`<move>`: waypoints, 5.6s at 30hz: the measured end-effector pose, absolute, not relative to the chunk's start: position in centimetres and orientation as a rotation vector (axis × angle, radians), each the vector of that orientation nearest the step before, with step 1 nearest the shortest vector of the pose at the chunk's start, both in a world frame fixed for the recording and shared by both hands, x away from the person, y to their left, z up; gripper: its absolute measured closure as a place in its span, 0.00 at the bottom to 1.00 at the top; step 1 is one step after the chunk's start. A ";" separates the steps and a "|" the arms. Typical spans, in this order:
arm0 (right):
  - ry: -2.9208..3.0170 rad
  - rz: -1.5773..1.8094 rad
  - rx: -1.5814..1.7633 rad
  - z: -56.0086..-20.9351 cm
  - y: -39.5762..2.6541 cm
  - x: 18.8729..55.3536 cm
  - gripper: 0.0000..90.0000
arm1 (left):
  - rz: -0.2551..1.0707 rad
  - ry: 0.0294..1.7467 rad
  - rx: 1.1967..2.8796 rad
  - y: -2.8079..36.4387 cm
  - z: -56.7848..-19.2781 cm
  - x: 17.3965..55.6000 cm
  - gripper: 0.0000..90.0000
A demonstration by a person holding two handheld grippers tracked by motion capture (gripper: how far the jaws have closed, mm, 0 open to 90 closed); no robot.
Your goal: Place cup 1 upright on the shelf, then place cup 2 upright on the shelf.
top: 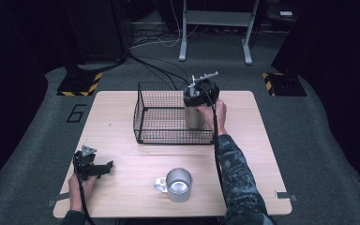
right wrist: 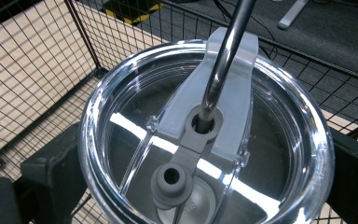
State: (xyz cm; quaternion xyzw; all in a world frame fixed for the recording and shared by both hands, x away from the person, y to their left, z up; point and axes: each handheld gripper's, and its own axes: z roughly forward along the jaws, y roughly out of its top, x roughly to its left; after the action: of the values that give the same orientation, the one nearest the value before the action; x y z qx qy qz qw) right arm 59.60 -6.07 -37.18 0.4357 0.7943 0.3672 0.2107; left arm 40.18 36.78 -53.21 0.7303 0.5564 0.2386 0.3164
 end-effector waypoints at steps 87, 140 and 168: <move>2.234 1.114 1.130 -37.6 -16.0 43.0 0.00 | 0.560 1.383 1.912 36.0 -51.3 39.0 0.00; 2.126 0.897 1.426 -52.9 -23.7 41.0 0.00 | 0.505 0.935 1.984 25.7 -43.9 36.8 0.00; 2.129 0.909 1.413 -53.0 -23.8 41.2 0.00 | 0.413 0.776 2.015 20.6 -43.1 35.0 0.00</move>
State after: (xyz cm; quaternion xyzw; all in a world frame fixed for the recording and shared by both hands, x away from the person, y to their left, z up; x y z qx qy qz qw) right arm 41.19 -23.79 -52.96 0.5090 0.7670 0.3274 0.2132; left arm 34.99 20.61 -43.06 0.8166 0.3144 0.1675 0.4542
